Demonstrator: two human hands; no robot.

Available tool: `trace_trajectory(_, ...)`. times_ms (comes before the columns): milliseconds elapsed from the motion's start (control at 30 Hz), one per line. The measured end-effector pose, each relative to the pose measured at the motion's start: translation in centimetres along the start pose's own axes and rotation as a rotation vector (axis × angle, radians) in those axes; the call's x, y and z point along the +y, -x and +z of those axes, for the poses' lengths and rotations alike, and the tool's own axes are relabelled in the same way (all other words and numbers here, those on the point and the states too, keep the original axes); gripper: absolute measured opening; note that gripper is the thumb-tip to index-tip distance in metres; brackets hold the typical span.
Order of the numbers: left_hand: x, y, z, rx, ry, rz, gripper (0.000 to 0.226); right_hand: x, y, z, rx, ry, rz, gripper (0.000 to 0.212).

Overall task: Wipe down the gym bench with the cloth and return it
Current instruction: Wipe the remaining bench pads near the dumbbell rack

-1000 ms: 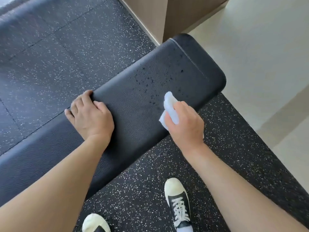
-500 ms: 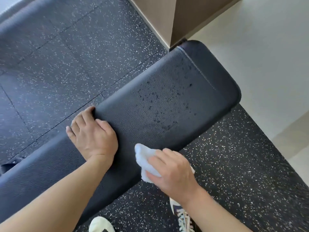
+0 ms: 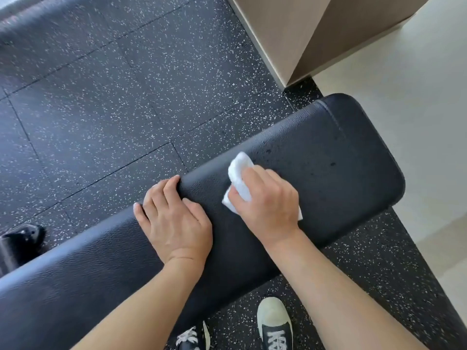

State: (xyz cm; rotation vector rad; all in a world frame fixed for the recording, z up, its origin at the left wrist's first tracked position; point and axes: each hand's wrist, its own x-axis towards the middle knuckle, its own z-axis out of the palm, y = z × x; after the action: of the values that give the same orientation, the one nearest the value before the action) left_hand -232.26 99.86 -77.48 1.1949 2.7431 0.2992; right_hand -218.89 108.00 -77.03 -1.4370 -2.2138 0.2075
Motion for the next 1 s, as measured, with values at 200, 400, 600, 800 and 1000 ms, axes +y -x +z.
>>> trace_trajectory(200,-0.1,-0.2,0.2,0.007,-0.015,-0.001,0.050,-3.1,-9.4,4.7,-0.068,0.064,0.098,0.023)
trace_trajectory(400,-0.1,-0.2,0.0,-0.001,0.003,0.001,0.050,-3.4,2.2,0.0,-0.042,-0.075,0.033,0.018)
trace_trajectory(600,-0.2,-0.1,0.0,0.004,-0.003,0.008,0.049,0.7,12.9,-4.8,-0.119,-0.018,-0.061,0.029)
trace_trajectory(800,-0.2,-0.2,0.1,-0.014,-0.004,-0.004,0.049,-0.8,2.1,-0.6,0.039,0.022,0.117,0.023)
trace_trajectory(1000,0.0,-0.1,-0.1,-0.003,0.010,-0.004,0.050,-2.9,-7.2,3.8,-0.046,0.022,0.175,0.026)
